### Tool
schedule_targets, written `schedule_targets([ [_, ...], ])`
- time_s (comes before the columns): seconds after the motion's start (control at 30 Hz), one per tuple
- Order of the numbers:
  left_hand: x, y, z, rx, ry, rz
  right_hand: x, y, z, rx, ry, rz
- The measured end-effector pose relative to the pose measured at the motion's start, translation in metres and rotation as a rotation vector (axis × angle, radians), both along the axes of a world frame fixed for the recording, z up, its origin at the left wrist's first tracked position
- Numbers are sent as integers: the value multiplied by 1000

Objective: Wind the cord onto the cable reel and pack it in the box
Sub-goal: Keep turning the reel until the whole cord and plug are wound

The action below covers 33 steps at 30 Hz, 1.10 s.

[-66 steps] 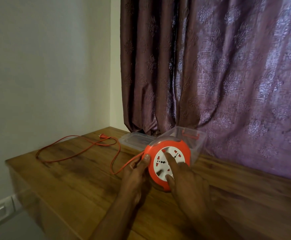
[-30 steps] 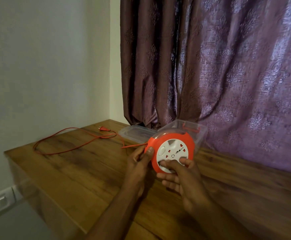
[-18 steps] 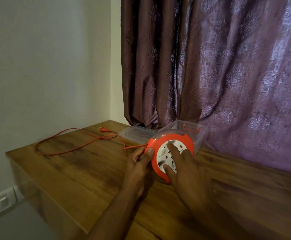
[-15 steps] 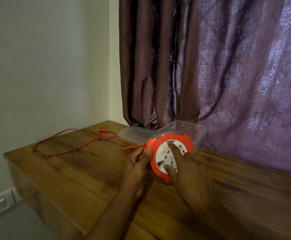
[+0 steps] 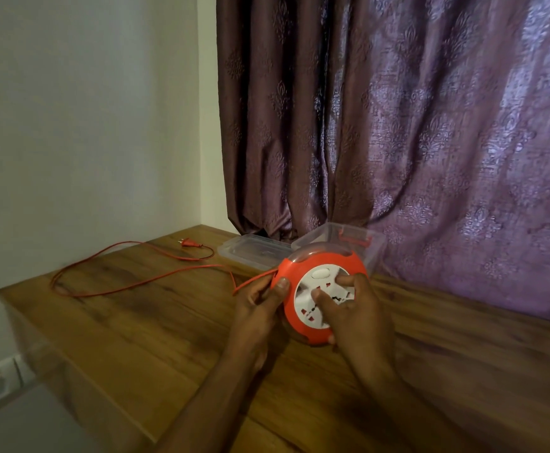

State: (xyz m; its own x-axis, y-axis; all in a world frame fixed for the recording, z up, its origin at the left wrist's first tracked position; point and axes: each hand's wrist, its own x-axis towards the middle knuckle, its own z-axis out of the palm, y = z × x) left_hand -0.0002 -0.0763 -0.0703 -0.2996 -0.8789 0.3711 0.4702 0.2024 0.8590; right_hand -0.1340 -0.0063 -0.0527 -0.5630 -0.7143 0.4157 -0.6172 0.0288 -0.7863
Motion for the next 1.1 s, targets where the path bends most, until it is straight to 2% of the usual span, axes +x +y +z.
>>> schedule_targets([
  [0.1, 1, -2, -2, -3, -12, 17, 6, 2, 2, -58, -311, 128],
  [0.3, 0, -5, -5, -35, -23, 30, 19, 7, 6, -103, -715, 236],
  [0.5, -1, -4, -7, -13, 32, 14, 22, 11, 7, -75, -922, 290],
  [0.67, 0, -6, -6, -4, 40, 17, 25, 11, 9, -46, -916, 313],
  [0.8, 2, -8, -5, 8, 59, 47, 18, 9, 11, -20, -653, 263],
  [0.83, 2, -10, -5, 24, 76, 50, 16, 9, 10, -52, -495, 212],
  [0.9, 1, -11, -5, 50, 109, 45, 14, 10, 7, -95, -20, 114],
  [0.97, 1, -13, -7, 52, 117, 33, 16, 14, 5, -49, 431, 97],
  [1.03, 1, -13, -8, 48, 116, 28, 18, 15, 4, 80, 663, 87],
  [1.1, 1, -11, -7, 41, 103, 31, 18, 14, 4, 167, 768, 42],
])
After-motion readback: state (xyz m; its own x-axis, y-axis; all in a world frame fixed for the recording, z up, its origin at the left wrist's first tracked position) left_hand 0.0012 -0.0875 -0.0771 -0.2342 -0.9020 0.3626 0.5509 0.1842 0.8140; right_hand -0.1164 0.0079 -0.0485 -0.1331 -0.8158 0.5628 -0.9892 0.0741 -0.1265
